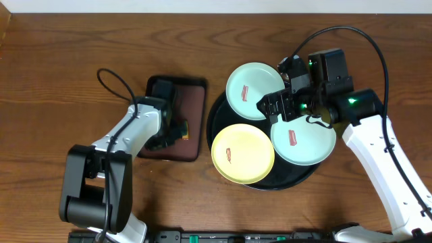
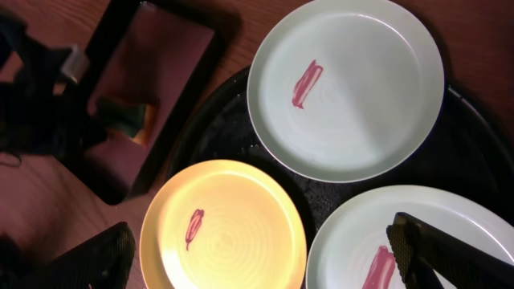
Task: Clean dirty plates on tray and stack at the side
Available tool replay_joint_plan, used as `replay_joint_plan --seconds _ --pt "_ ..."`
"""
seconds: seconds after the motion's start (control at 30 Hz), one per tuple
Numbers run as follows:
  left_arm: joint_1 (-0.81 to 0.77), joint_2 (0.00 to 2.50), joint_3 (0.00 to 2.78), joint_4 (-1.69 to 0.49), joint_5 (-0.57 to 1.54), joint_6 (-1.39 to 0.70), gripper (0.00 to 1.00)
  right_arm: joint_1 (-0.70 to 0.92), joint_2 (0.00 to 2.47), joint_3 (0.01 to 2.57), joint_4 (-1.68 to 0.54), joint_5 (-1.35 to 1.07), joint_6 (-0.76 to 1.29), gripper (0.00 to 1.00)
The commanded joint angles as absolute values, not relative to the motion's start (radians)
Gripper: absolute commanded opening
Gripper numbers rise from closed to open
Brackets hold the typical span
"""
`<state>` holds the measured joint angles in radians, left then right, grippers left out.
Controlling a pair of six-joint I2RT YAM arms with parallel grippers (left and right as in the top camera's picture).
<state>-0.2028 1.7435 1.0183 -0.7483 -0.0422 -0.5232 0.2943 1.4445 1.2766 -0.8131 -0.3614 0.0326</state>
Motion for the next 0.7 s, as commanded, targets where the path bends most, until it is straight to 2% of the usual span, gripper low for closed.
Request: replay_joint_plan --seconds 0.0,0.17,0.2,0.23,0.47,0.5,0.6,0.67 --pt "-0.199 1.750 1.086 -0.731 -0.250 -0.480 0.15 0.301 1.438 1.296 -0.812 -0.356 0.030 0.99" --pt "-0.199 1.750 1.098 -0.636 -0.282 -0.403 0.17 0.301 1.438 1.296 -0.812 -0.356 0.029 0.99" --pt "-0.199 1.750 1.098 -0.626 -0.280 -0.396 0.23 0.301 1.438 1.296 -0.812 -0.356 0.029 0.99" --pt "-0.199 1.748 1.105 -0.636 -0.265 -0.397 0.25 0.301 1.438 1.296 -0.812 -0.356 0.029 0.99" --pt "-0.199 1.726 1.134 -0.733 0.097 -0.497 0.31 0.301 1.438 1.296 -0.804 -0.355 0.029 0.99" --pt "-0.199 1.726 1.134 -0.738 0.106 -0.566 0.40 0.301 1.438 1.296 -0.800 -0.355 0.029 0.99" --pt "-0.199 1.726 1.129 -0.735 0.104 -0.707 0.77 0.301 1.438 1.296 -0.797 -0.355 0.029 0.99" --pt "-0.199 1.726 1.127 -0.711 0.104 -0.804 0.85 0.301 1.438 1.296 -0.797 -0.355 0.029 0.99"
